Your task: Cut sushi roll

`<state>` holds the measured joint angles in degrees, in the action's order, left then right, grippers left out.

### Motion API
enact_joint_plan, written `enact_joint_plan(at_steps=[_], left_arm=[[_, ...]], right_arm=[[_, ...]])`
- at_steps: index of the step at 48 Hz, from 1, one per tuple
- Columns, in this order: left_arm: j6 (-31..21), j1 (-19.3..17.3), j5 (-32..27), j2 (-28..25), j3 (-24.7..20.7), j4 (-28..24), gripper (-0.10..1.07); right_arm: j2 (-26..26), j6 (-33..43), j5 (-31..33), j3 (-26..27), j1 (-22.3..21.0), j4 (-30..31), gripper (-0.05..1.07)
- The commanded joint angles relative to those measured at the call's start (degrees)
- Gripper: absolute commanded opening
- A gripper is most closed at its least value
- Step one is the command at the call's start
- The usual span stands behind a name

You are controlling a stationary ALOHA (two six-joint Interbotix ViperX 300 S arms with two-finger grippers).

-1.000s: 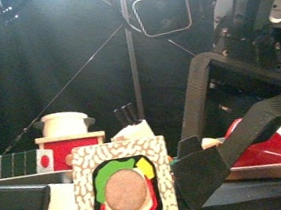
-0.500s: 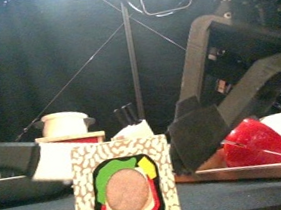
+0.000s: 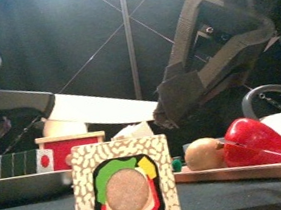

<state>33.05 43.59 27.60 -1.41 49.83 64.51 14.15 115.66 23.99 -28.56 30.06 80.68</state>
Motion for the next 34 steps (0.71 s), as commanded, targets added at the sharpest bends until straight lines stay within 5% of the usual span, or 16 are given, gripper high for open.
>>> enact_joint_plan(at_steps=[1, 34], left_arm=[[0.1, 0.4, 0.5, 2.8, 0.1, -0.5, 0.36], [0.1, -0.7, 2.4, 6.1, 2.4, -0.3, 0.36]], right_arm=[[-2.3, 0.0, 0.5, 0.2, -0.7, 0.1, 0.60], [-8.6, 0.1, 2.5, -4.4, -0.9, -0.6, 0.65]])
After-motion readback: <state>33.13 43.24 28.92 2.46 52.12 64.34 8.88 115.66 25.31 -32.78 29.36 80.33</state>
